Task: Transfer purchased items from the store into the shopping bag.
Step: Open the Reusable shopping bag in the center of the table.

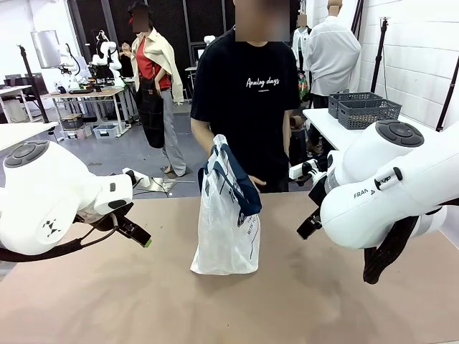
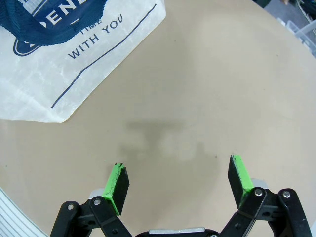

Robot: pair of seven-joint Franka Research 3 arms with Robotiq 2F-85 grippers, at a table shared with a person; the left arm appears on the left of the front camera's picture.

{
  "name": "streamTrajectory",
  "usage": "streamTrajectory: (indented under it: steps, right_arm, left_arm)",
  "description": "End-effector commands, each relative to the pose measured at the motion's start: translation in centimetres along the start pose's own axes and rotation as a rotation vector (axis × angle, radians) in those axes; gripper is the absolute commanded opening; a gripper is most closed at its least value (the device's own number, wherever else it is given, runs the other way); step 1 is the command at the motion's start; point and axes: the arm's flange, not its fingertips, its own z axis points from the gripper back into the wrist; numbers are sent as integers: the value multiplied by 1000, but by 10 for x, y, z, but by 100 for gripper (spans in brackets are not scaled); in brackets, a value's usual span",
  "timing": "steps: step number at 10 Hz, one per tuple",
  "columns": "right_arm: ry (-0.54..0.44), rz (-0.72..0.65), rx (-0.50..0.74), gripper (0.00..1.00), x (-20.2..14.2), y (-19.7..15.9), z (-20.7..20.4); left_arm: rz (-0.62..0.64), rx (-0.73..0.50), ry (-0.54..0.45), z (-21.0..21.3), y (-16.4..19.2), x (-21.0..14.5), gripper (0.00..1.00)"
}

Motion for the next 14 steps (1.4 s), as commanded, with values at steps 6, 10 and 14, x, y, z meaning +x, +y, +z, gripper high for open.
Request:
streamTrajectory:
  steps: [6, 10, 14]
  right_arm:
    - [44, -11, 171, 100, 30, -8, 11]
    - [1, 20, 263, 100, 90, -35, 43]
    - [-59, 28, 260, 100, 172, -42, 54]
  left_arm:
    - [17, -190, -16, 26, 8, 18, 100]
    - [-15, -279, -110, 54, 23, 50, 100]
    - [23, -292, -171, 81, 26, 112, 100]
